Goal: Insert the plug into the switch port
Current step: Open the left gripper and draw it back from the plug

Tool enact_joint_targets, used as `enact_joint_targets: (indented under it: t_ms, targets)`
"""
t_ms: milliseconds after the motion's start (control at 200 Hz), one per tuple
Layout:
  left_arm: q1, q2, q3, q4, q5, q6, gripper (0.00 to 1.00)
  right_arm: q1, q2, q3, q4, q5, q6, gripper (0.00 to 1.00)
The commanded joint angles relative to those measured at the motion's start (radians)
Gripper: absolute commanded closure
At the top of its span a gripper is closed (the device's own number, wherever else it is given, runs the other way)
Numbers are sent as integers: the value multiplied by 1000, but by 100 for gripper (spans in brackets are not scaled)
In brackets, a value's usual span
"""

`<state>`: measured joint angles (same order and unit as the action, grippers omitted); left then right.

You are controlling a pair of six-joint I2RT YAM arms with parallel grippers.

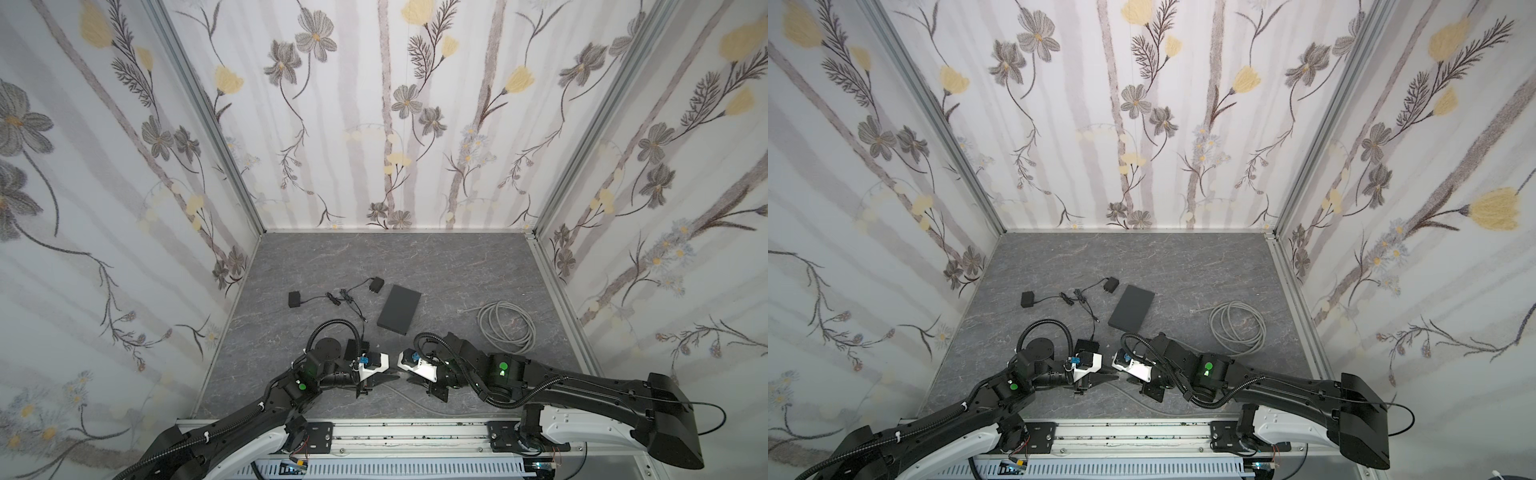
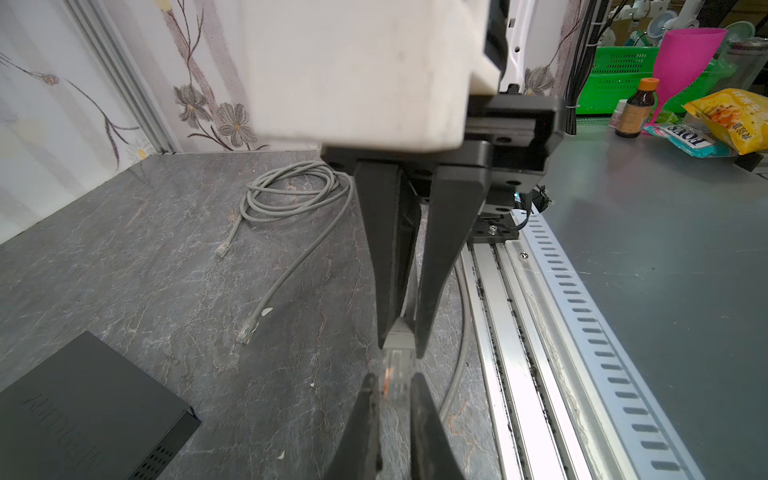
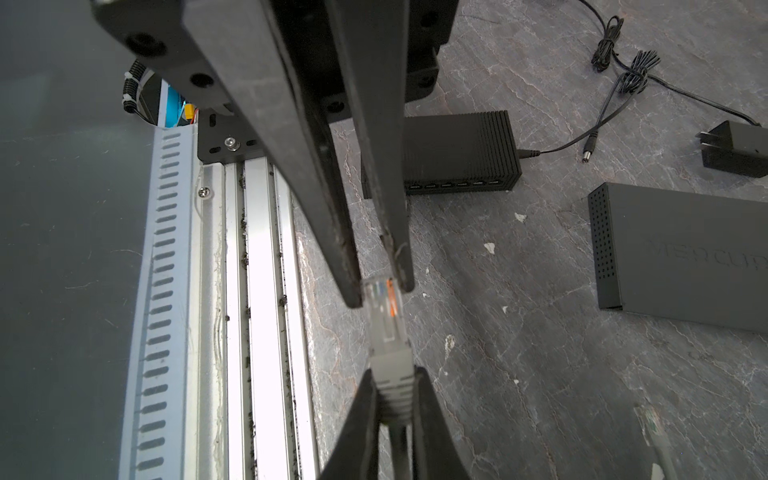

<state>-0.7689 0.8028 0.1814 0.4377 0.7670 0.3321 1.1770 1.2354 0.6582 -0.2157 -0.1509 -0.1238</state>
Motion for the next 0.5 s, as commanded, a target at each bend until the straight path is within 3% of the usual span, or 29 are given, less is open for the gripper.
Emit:
enact_joint_targets:
  t_ms: [0, 160, 230, 270, 370, 495]
  targets:
    - [1, -19, -5, 3, -42, -20, 96, 0, -27, -8, 46, 23, 15, 93]
    - [1, -69, -19, 13, -111, -85, 75, 0, -68, -12, 47, 64, 28, 99]
    - [0, -97, -10, -4, -179, -161, 52, -2, -74, -11, 43, 100, 43, 100]
    - [0, -120, -5, -19, -229, -210, 49, -6, -76, -10, 41, 121, 55, 100]
    - [1, -200, 10, -123, -413, -355, 44, -38, -59, -18, 47, 161, 95, 100]
    - [3, -348, 48, -370, -756, -610, 32, -84, -13, -36, 75, 162, 135, 100]
